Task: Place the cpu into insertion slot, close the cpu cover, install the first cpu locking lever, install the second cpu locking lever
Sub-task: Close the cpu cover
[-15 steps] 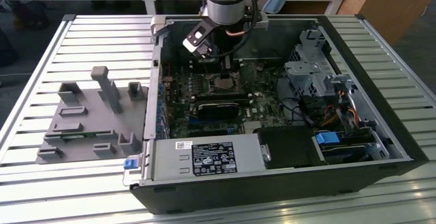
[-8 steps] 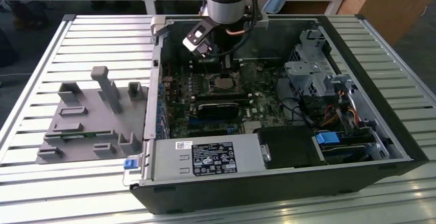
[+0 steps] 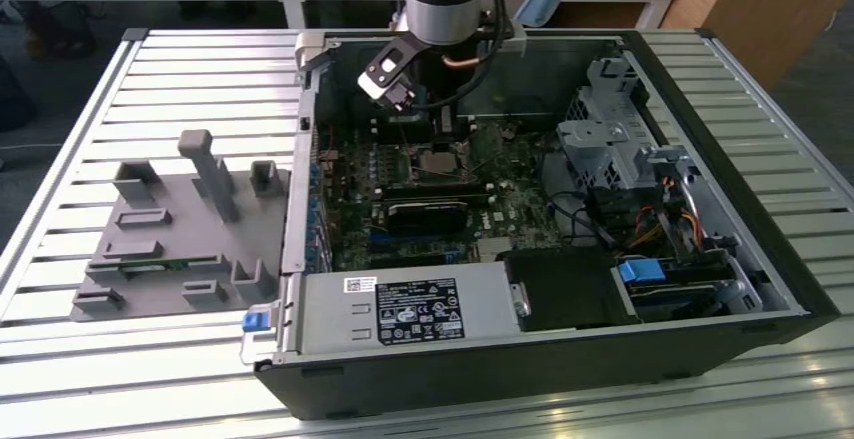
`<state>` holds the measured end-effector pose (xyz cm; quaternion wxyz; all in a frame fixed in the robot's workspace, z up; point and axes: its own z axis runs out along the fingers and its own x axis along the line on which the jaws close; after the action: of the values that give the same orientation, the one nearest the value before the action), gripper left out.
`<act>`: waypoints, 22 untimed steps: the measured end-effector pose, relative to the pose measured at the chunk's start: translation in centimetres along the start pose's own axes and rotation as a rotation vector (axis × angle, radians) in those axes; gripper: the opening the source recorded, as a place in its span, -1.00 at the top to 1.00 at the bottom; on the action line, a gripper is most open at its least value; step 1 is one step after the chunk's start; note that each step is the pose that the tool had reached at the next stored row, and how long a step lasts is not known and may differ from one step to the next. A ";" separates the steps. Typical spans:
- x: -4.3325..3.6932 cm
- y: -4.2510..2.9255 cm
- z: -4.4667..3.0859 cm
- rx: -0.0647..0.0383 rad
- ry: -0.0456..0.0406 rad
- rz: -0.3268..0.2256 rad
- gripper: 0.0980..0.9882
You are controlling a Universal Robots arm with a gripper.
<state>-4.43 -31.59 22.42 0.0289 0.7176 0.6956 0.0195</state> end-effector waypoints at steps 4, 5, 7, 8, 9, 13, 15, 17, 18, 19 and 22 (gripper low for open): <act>0.00 0.01 -0.07 0.000 0.0000 0.000 0.98; 0.00 0.01 -0.10 0.000 -0.0002 0.000 0.98; 0.00 0.01 -0.14 0.000 -0.0001 0.000 0.98; 0.00 0.01 -0.17 0.000 0.0000 0.000 0.98; 0.00 0.01 -0.20 0.000 -0.0001 0.000 0.98; 0.00 0.03 -0.36 0.000 0.0000 0.000 0.98; 0.00 0.03 -0.45 0.000 0.0000 0.000 0.98; -0.01 0.04 -0.54 0.001 0.0000 0.000 0.98; -0.01 0.04 -0.59 0.001 -0.0001 0.000 0.98; -0.01 0.04 -0.64 0.001 -0.0001 0.000 0.98; -0.01 0.05 -0.74 0.001 0.0000 0.000 0.98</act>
<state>-4.42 -31.59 23.16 0.0286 0.7176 0.6956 0.0191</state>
